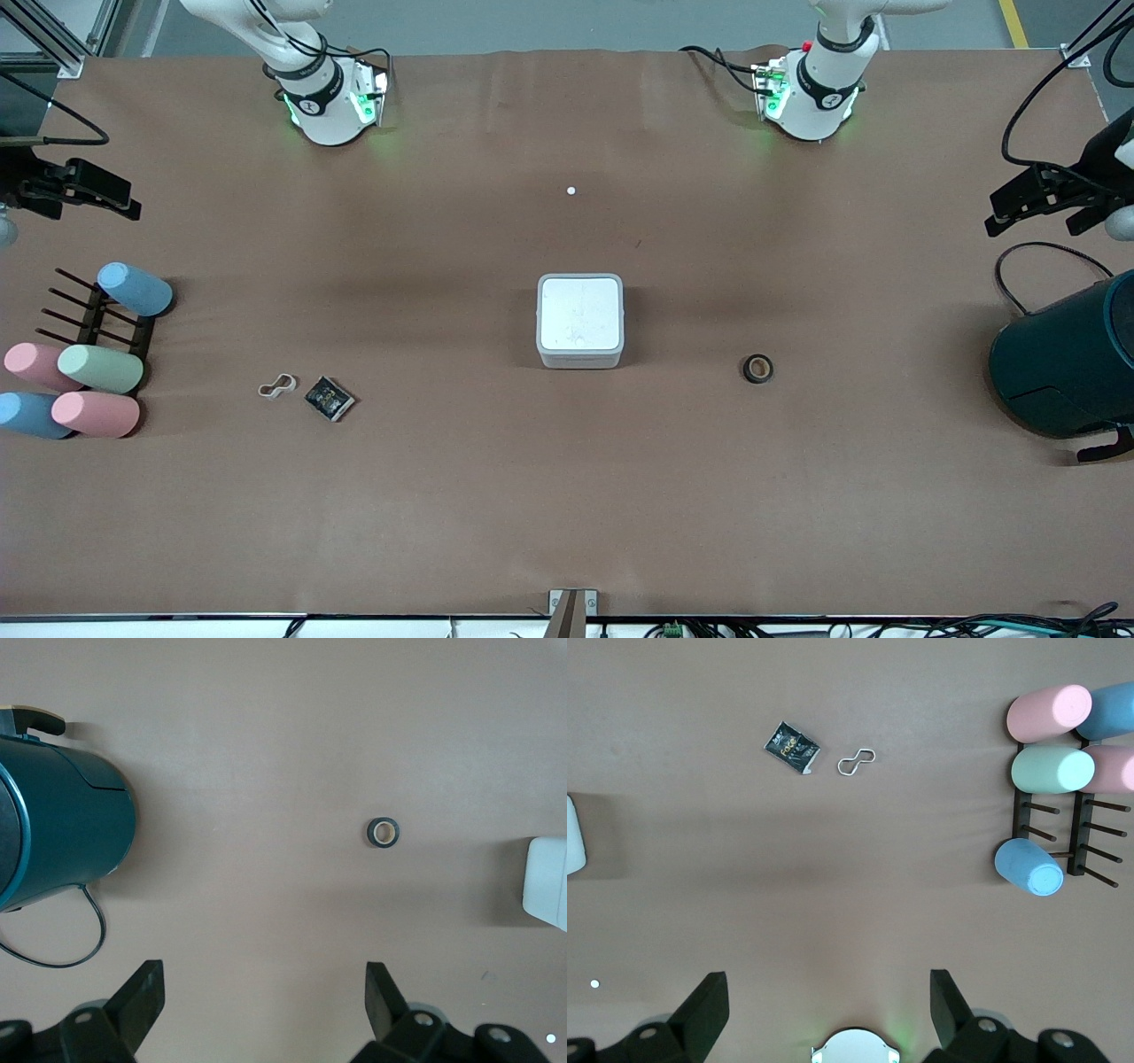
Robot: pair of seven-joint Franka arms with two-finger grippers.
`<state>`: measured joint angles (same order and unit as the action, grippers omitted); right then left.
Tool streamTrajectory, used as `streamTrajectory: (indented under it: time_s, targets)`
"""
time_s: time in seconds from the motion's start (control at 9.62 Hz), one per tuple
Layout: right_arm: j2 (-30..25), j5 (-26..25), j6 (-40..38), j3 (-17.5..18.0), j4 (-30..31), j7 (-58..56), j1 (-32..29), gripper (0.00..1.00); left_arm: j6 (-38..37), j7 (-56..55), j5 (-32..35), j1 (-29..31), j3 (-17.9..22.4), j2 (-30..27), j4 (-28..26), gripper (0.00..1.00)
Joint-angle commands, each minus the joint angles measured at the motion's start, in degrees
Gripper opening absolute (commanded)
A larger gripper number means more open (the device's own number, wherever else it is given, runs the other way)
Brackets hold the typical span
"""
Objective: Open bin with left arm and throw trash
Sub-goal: 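Open the bin lid with the left gripper while the right gripper grasps tissues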
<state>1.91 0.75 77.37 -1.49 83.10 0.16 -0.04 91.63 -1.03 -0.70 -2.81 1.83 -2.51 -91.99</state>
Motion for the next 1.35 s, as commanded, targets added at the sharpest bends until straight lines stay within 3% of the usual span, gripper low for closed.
streamTrajectory:
  time_s: [0.0,0.21,0.42,0.52,0.62,0.83,0.94,1.25]
  targets:
    - [-0.41,-0.57,0.50,0.26,0.48,-0.34,-0.48,1.00,-1.01,0.06,0.70,-0.27,0.10,0.67,1.29,1.00]
    - [0.20,-0.49,0.68,0.26,0.57,-0.34,-0.40,1.00,-1.11,-0.11,0.70,-0.36,0.02,0.84,1.46,1.00]
    - [2.21,-0.22,2.34,0.26,1.18,-0.25,-0.22,1.00,-5.57,-1.86,0.87,-1.32,-5.75,0.58,1.11,0.97]
    - [4.05,-0.05,4.26,0.26,2.32,-0.25,-0.13,1.00,-5.50,-1.17,0.78,-1.67,-9.18,1.71,1.37,0.63]
    - [4.94,0.04,9.59,0.34,6.94,-0.25,-0.05,1.00,-5.50,-2.04,0.26,-2.28,-12.78,5.99,3.03,0.18]
    - [6.08,0.65,24.42,0.34,18.53,0.71,0.39,1.00,-3.41,-6.84,0.08,-6.13,-18.07,18.01,10.82,0.06]
    - [9.05,2.83,30.33,0.34,20.94,4.02,0.83,1.00,1.04,-10.88,0.17,-9.99,-18.26,23.46,13.22,0.01]
    - [19.86,3.47,42.12,0.43,20.96,20.95,5.21,1.00,20.02,-20.75,0.43,-18.36,-18.18,33.60,13.33,0.00]
